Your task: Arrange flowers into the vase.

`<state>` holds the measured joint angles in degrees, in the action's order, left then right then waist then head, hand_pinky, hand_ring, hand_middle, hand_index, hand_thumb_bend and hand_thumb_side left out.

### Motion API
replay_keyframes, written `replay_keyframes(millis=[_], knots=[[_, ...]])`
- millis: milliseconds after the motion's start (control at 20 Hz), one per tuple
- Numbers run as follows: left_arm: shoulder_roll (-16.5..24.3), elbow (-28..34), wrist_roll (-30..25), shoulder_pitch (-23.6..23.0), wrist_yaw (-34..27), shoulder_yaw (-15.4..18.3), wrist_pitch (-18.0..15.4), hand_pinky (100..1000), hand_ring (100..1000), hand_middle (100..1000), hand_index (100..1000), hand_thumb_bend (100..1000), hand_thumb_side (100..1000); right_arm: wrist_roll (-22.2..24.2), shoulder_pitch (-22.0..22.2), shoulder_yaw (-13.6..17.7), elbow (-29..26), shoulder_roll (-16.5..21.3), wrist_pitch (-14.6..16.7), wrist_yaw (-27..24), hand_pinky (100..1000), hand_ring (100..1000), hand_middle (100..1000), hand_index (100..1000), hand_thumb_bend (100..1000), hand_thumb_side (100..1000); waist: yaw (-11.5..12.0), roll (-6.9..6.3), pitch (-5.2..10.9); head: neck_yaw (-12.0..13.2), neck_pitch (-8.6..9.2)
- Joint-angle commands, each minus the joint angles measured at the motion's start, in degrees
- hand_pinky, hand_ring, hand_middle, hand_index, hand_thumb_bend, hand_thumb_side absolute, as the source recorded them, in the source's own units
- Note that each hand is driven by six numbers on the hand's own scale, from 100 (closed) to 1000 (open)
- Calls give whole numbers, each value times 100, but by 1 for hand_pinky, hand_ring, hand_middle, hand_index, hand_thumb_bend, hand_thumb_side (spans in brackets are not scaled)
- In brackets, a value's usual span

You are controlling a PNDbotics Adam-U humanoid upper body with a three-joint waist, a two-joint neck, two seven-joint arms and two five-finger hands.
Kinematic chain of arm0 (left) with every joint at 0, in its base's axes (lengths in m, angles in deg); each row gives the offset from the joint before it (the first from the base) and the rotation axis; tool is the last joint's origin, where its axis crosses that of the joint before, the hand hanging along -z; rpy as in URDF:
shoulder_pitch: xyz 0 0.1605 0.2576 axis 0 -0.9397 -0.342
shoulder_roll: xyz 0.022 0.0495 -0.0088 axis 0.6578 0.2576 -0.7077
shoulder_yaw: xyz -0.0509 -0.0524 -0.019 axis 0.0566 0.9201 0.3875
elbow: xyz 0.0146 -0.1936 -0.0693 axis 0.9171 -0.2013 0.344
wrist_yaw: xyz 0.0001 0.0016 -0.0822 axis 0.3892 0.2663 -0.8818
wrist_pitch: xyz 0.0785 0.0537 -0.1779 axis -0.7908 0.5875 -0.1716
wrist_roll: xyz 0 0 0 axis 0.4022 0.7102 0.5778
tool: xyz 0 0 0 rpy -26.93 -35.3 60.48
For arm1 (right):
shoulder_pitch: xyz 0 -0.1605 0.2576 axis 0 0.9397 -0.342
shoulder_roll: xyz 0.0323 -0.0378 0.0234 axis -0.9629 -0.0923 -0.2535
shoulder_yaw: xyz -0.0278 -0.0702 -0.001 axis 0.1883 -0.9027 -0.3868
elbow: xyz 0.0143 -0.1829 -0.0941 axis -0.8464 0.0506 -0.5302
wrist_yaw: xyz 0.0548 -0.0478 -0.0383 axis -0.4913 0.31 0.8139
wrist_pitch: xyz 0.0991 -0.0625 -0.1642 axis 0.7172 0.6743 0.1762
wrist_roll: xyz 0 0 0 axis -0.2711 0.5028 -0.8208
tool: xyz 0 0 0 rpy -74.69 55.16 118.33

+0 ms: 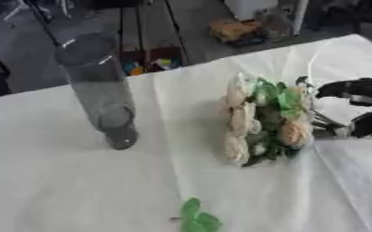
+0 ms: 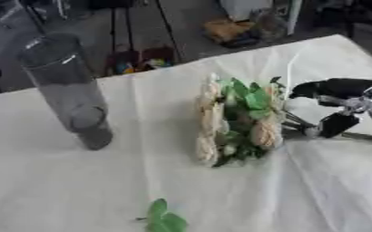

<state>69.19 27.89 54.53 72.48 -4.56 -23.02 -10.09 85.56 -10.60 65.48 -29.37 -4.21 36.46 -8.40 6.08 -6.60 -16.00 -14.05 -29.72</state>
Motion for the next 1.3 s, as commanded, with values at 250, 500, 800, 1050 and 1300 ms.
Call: replay_keyframes(millis=[250,500,800,1050,1300], knots=[[21,98,-23,60,-23,-12,8,511,749,745,800,221,962,66,-108,90,-12,146,3,-195,827,1000,1000,1000,352,509,-8,26,68,24,57],[29,98,-33,47,-27,-21,16,510,749,745,800,221,962,-34,-235,240,-250,213,-40,-400,822,1000,965,1000,360,578,-28,33,81,38,45],[43,98,-32,37,-18,-22,19,510,749,744,800,220,963,-133,-237,382,-533,377,-89,-646,822,1000,957,1000,349,621,-64,60,91,75,27],[50,98,-31,37,-15,-20,20,510,749,744,800,221,962,-156,-162,455,-676,438,-125,-734,823,1000,962,1000,329,624,-71,70,98,81,22],[52,98,-32,42,-15,-12,18,510,749,744,800,221,962,-93,43,459,-764,495,-77,-719,824,1000,977,1000,311,608,-81,69,93,83,19]])
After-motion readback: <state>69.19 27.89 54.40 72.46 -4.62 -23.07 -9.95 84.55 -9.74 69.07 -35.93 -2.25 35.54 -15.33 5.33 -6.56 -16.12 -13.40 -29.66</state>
